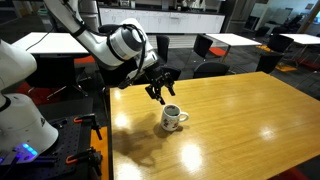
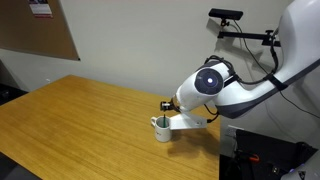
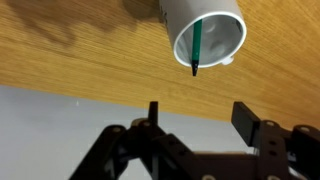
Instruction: Take the pen from the white cup and put it on the table
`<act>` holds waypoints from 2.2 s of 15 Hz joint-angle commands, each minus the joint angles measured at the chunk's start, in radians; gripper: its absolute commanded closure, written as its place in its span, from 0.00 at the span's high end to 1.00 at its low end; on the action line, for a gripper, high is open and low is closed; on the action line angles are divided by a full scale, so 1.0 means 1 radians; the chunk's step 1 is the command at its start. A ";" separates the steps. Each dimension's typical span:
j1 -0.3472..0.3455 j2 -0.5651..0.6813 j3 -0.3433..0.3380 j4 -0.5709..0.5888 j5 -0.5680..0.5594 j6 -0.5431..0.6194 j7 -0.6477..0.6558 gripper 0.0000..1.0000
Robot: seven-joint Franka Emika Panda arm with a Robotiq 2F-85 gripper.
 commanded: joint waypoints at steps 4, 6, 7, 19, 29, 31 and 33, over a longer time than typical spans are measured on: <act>0.009 0.103 0.001 0.071 -0.128 -0.007 0.172 0.59; 0.012 0.126 0.001 0.085 -0.144 -0.004 0.192 0.60; 0.015 0.137 0.001 0.091 -0.148 -0.005 0.196 0.55; 0.027 0.193 -0.007 0.123 -0.138 -0.075 0.199 0.46; 0.459 0.242 -0.438 0.146 -0.085 -0.074 0.176 0.53; 0.493 0.246 -0.466 0.149 -0.087 -0.071 0.178 0.51; 0.516 0.242 -0.481 0.150 -0.086 -0.069 0.176 0.51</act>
